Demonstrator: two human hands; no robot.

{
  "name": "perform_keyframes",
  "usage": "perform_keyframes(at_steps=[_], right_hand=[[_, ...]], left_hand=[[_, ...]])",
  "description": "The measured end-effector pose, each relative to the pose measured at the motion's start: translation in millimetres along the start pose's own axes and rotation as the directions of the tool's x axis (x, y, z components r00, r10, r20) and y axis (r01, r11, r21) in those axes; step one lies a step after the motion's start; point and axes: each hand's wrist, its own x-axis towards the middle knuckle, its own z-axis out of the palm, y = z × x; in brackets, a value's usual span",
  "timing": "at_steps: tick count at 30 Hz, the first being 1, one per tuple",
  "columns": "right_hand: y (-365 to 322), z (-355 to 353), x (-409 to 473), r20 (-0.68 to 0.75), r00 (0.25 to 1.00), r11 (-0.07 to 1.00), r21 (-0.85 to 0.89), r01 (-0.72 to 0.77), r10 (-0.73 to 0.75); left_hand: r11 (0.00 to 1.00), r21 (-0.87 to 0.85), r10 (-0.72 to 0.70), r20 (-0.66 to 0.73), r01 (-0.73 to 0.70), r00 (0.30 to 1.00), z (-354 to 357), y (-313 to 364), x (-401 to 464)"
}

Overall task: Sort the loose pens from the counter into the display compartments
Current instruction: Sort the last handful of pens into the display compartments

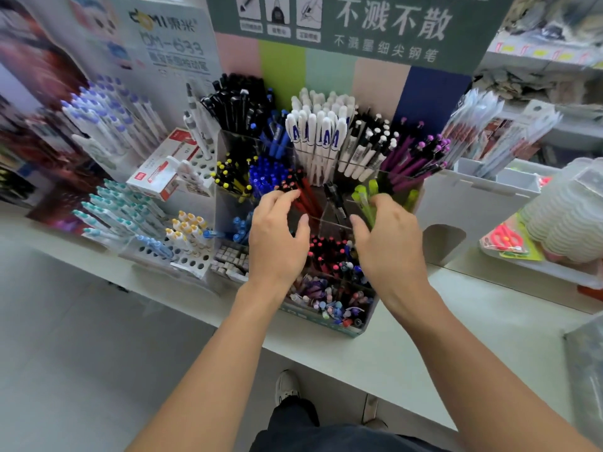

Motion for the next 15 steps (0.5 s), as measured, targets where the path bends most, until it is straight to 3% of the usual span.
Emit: perform_keyframes(at_steps=[4, 7, 11, 13, 15], right_hand=[[9.2, -10.0, -0.8, 0.012, 0.992, 0.989, -0.072, 0.129, -0.128], [13.6, -17.3, -4.5, -0.034, 0.995, 0.991, -0.103, 0.089, -0.093], [7.9, -12.5, -9.0, -0.014, 0.997, 0.982, -0.174, 0.071, -0.074], [0.4, -4.6, -10.5, -0.01, 0.992, 0.978, -0.169, 0.126, -0.129], [-7.3, 1.2, -9.6, -0.009, 0.988, 0.978, -0.141, 0.151, -0.154]], left_hand=[[0.996, 0.058, 0.066, 0.08, -0.071, 0.995, -5.5, -8.9, -2.5], [1.0, 0.005, 0.014, -0.035, -0.014, 0.999, -9.6, -11.9, -12.0], [0.963, -0.04, -0.266, -0.271, 0.266, 0.925, -20.5, -18.2, -16.6], [0.902, -0.009, -0.424, -0.198, 0.431, 0.884, -25.3, -29.9, -12.9], [0.86, 0.091, -0.495, -0.093, 0.503, 0.864, -26.6, -43.0, -9.9]])
